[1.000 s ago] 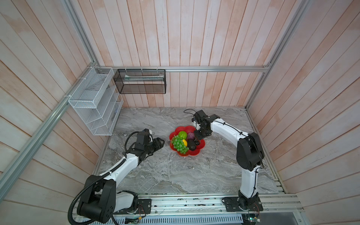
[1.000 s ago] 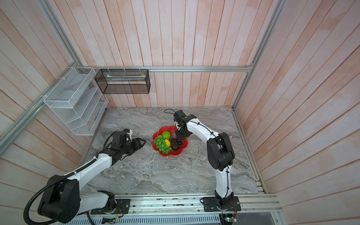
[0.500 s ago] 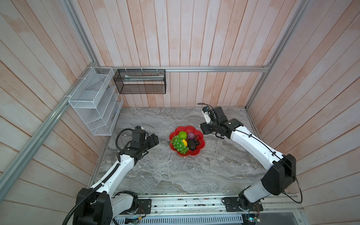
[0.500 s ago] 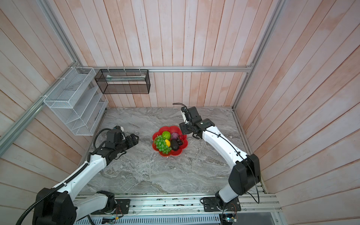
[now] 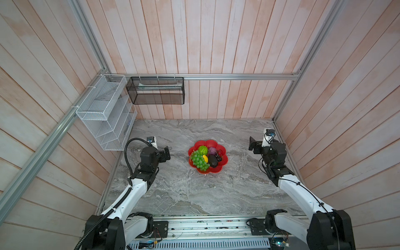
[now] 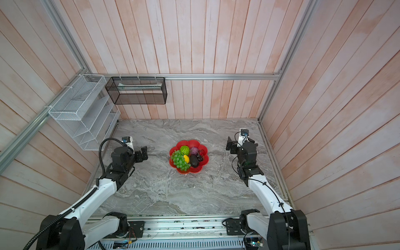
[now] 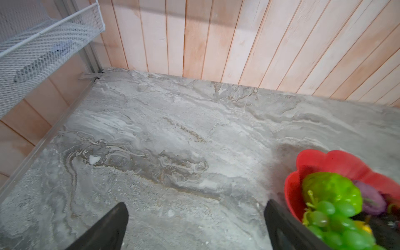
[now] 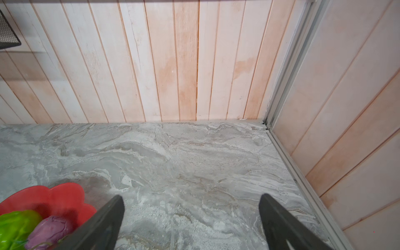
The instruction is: Place and organize the fake fruits in the fruit bowl
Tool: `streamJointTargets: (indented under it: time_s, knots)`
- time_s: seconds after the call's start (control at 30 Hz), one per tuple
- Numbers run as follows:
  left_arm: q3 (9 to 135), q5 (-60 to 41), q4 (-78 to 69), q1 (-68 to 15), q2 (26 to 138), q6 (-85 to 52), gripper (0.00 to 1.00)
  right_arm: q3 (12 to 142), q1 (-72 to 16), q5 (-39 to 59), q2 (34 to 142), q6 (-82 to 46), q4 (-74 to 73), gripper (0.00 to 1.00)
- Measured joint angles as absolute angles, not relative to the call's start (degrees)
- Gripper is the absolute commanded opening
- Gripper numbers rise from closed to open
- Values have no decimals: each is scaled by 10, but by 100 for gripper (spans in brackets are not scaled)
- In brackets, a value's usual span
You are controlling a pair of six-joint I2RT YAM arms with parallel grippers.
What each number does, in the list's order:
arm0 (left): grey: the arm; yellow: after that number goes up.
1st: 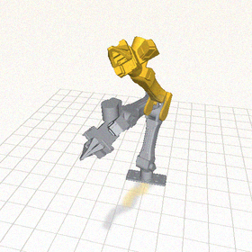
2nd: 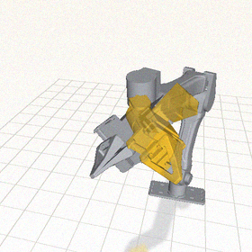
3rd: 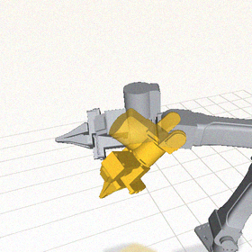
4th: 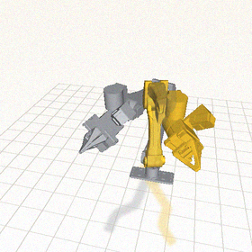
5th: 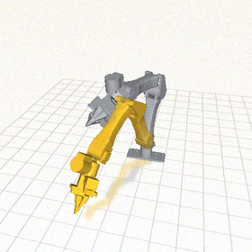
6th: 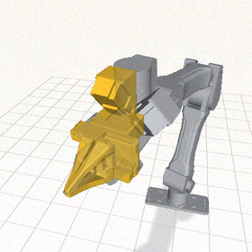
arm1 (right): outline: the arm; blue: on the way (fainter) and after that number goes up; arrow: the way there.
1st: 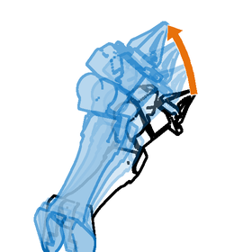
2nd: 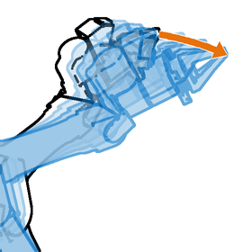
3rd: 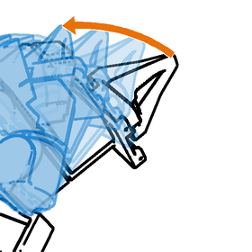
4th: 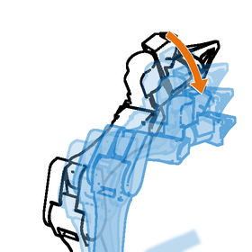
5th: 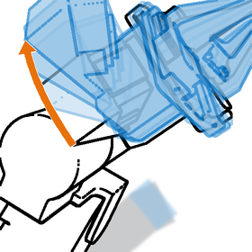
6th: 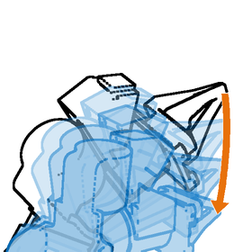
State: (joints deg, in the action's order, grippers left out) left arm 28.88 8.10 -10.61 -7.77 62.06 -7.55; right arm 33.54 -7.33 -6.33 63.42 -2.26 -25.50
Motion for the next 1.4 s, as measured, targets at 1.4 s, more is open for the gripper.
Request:
streamJointTargets:
  time_s: [1.4]
  knots:
    - [158,19,-614,14,888,-24,100,132,40,47,878,-17,-686,98]
